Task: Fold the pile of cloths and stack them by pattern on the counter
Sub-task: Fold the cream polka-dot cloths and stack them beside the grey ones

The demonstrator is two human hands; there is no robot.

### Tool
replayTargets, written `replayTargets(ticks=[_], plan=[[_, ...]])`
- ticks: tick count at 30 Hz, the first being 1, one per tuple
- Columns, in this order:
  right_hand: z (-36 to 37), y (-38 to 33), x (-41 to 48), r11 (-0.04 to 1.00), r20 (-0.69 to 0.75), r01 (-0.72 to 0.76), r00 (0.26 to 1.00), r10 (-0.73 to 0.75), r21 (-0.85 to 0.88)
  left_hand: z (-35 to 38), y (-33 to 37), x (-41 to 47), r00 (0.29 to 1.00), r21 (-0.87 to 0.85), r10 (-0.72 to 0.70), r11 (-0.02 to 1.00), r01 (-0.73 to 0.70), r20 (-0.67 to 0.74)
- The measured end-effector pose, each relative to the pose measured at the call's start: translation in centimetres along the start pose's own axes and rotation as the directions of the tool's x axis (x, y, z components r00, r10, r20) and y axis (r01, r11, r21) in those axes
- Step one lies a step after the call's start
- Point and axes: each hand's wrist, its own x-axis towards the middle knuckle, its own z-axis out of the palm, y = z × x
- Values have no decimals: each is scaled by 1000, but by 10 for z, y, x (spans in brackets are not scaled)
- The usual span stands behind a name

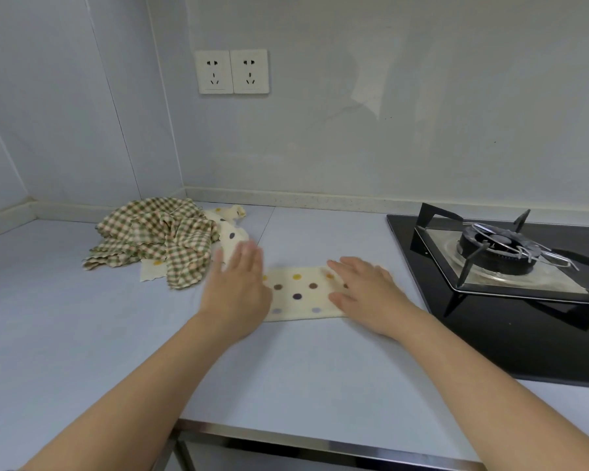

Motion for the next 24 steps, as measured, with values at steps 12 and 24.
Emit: replayTargets(ticks=[12, 24], plan=[[4, 5, 3, 984, -178, 85, 982, -56, 156, -2, -5, 4, 929, -524, 282, 768, -369, -239], [8, 3, 3, 905, -105, 186, 982, -158, 383, -16, 8, -1, 974, -925, 145, 314, -213, -175]])
